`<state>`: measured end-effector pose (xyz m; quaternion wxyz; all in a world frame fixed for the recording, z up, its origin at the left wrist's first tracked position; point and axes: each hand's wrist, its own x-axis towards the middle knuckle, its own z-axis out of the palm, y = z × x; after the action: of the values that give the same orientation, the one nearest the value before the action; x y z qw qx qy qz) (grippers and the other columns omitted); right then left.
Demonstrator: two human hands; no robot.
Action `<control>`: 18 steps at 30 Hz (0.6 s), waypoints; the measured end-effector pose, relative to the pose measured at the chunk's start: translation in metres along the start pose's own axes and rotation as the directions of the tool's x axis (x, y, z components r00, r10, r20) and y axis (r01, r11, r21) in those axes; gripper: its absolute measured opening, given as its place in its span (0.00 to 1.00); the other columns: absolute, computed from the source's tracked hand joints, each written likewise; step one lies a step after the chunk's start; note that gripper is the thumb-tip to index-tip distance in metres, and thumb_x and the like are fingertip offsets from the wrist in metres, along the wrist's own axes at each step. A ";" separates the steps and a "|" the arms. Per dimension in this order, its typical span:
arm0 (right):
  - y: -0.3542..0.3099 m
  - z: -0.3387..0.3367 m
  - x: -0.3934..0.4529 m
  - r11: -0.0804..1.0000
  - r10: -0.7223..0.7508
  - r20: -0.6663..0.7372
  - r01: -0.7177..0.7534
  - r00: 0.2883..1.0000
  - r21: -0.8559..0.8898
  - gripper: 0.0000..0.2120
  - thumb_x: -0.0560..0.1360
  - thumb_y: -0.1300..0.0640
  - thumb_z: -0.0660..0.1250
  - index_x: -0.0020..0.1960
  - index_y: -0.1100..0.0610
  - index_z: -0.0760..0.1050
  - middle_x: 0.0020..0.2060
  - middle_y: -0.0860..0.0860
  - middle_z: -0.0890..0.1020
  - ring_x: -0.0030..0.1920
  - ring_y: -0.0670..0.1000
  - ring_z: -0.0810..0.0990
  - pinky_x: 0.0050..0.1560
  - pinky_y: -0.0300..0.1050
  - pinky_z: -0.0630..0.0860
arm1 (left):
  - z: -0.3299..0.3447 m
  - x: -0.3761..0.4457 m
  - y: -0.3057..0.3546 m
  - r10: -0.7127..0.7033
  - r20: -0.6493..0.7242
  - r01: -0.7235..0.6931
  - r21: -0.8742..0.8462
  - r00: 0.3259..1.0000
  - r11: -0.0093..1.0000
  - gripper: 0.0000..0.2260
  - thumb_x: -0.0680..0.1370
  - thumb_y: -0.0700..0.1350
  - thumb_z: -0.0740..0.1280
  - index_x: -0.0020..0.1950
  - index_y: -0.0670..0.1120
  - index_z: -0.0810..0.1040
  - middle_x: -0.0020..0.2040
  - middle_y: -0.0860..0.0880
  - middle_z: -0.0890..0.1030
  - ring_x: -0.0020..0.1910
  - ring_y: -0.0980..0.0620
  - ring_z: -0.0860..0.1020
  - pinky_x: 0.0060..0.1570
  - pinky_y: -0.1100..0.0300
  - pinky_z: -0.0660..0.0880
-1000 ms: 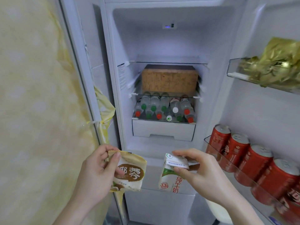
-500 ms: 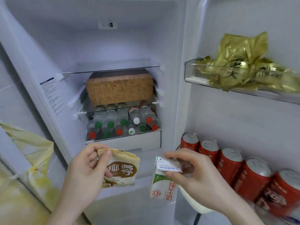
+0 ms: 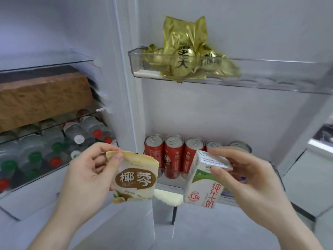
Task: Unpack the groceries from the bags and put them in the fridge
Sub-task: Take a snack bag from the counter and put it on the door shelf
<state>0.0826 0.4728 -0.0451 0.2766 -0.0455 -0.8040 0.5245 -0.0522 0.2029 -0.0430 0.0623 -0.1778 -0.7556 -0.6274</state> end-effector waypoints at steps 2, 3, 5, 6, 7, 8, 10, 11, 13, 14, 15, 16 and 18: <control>-0.002 -0.022 -0.004 0.999 -0.015 -0.060 0.013 0.998 -0.036 0.13 0.71 0.52 0.74 0.54 0.39 0.85 0.54 0.41 0.86 0.49 0.47 0.87 0.44 0.45 0.83 | 0.015 -0.002 0.004 0.000 0.019 0.001 -0.025 1.000 1.000 0.09 0.80 0.37 0.68 0.44 0.50 0.80 0.31 0.52 0.81 0.24 0.58 0.73 0.24 0.65 0.72; -0.002 -0.033 -0.005 0.998 -0.025 -0.082 0.021 0.996 -0.056 0.14 0.71 0.53 0.74 0.54 0.39 0.85 0.53 0.41 0.87 0.48 0.47 0.87 0.44 0.42 0.83 | 0.023 -0.004 0.006 -0.001 0.026 0.002 -0.038 1.000 0.999 0.08 0.80 0.38 0.68 0.44 0.50 0.80 0.31 0.52 0.82 0.23 0.59 0.74 0.23 0.65 0.72; -0.001 -0.057 -0.004 0.996 -0.041 -0.118 0.031 0.992 -0.082 0.13 0.71 0.55 0.75 0.53 0.41 0.85 0.53 0.43 0.87 0.48 0.46 0.87 0.44 0.38 0.82 | 0.039 -0.008 0.011 -0.005 0.033 0.007 -0.065 0.999 0.998 0.08 0.80 0.38 0.68 0.44 0.50 0.80 0.32 0.52 0.83 0.23 0.59 0.74 0.22 0.64 0.72; 0.000 -0.069 -0.003 0.994 -0.050 -0.131 0.037 0.990 -0.099 0.12 0.72 0.56 0.75 0.52 0.42 0.86 0.53 0.43 0.87 0.49 0.46 0.87 0.44 0.37 0.82 | 0.047 -0.011 0.014 -0.011 0.034 0.013 -0.077 0.999 0.997 0.07 0.80 0.38 0.68 0.45 0.49 0.80 0.32 0.52 0.83 0.23 0.59 0.74 0.22 0.64 0.72; 0.001 -0.081 -0.002 0.991 -0.062 -0.149 0.043 0.987 -0.126 0.12 0.73 0.57 0.75 0.52 0.42 0.86 0.53 0.42 0.87 0.50 0.47 0.86 0.45 0.37 0.82 | 0.056 -0.014 0.017 -0.014 0.034 0.017 -0.085 0.999 0.996 0.06 0.80 0.37 0.68 0.46 0.48 0.80 0.33 0.52 0.83 0.23 0.59 0.75 0.22 0.64 0.72; 0.003 -0.092 -0.001 0.987 -0.075 -0.166 0.049 0.983 -0.153 0.12 0.73 0.58 0.75 0.52 0.42 0.85 0.53 0.42 0.87 0.50 0.47 0.86 0.46 0.39 0.82 | 0.064 -0.017 0.019 -0.018 0.034 0.020 -0.086 0.999 0.996 0.05 0.80 0.37 0.68 0.47 0.46 0.80 0.33 0.52 0.83 0.23 0.59 0.75 0.22 0.64 0.72; 0.008 -0.111 0.002 0.979 -0.095 -0.187 0.058 0.978 -0.193 0.11 0.74 0.57 0.75 0.53 0.43 0.84 0.54 0.42 0.86 0.50 0.49 0.85 0.46 0.44 0.82 | 0.078 -0.023 0.021 -0.034 0.031 0.037 -0.081 0.999 0.996 0.04 0.80 0.38 0.68 0.48 0.45 0.80 0.34 0.51 0.84 0.24 0.59 0.75 0.23 0.64 0.72; 0.011 -0.119 0.004 0.976 -0.102 -0.188 0.061 0.977 -0.211 0.11 0.74 0.57 0.75 0.54 0.44 0.84 0.54 0.42 0.86 0.50 0.49 0.85 0.46 0.45 0.82 | 0.085 -0.025 0.022 -0.045 0.029 0.047 -0.084 0.999 0.995 0.03 0.80 0.38 0.68 0.48 0.46 0.80 0.35 0.51 0.85 0.25 0.59 0.76 0.23 0.64 0.73; 0.016 -0.131 0.008 0.967 -0.115 -0.165 0.072 0.979 -0.245 0.12 0.74 0.58 0.75 0.54 0.43 0.84 0.55 0.40 0.85 0.51 0.47 0.84 0.46 0.43 0.81 | 0.098 -0.032 0.023 -0.065 0.021 0.067 -0.104 0.998 0.992 0.04 0.80 0.39 0.68 0.48 0.47 0.80 0.35 0.51 0.84 0.25 0.58 0.77 0.23 0.64 0.72; 0.018 -0.135 0.010 0.960 -0.122 -0.140 0.081 0.983 -0.270 0.13 0.74 0.58 0.75 0.55 0.43 0.84 0.55 0.39 0.84 0.52 0.46 0.84 0.47 0.41 0.81 | 0.104 -0.036 0.024 -0.072 0.015 0.073 -0.105 0.997 0.992 0.04 0.80 0.39 0.68 0.47 0.47 0.80 0.35 0.51 0.84 0.25 0.58 0.77 0.23 0.64 0.72; 0.021 -0.138 0.013 0.949 -0.129 -0.110 0.091 0.986 -0.301 0.14 0.74 0.59 0.76 0.55 0.43 0.84 0.55 0.37 0.84 0.53 0.45 0.83 0.49 0.39 0.81 | 0.110 -0.040 0.024 -0.072 0.008 0.073 -0.095 0.997 0.993 0.05 0.80 0.38 0.69 0.47 0.48 0.80 0.34 0.51 0.84 0.25 0.58 0.76 0.23 0.64 0.72; 0.024 -0.140 0.015 0.937 -0.136 -0.079 0.103 0.987 -0.333 0.14 0.74 0.59 0.76 0.56 0.43 0.84 0.55 0.36 0.83 0.54 0.44 0.83 0.50 0.38 0.80 | 0.115 -0.044 0.025 -0.069 0.002 0.069 -0.085 0.998 0.994 0.05 0.80 0.38 0.69 0.47 0.47 0.80 0.33 0.52 0.83 0.25 0.59 0.76 0.24 0.65 0.72; 0.031 -0.142 0.019 0.918 -0.142 -0.029 0.121 0.989 -0.377 0.15 0.74 0.58 0.76 0.57 0.43 0.84 0.54 0.35 0.82 0.55 0.42 0.82 0.51 0.36 0.80 | 0.125 -0.052 0.026 -0.063 -0.011 0.062 -0.084 0.998 0.995 0.05 0.80 0.37 0.69 0.48 0.46 0.80 0.32 0.52 0.82 0.25 0.60 0.75 0.25 0.66 0.73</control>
<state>0.1295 0.6100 -0.0225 0.3199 -0.0581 -0.8823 0.3403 0.0212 0.3177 -0.0612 0.0402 -0.1521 -0.7334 -0.6614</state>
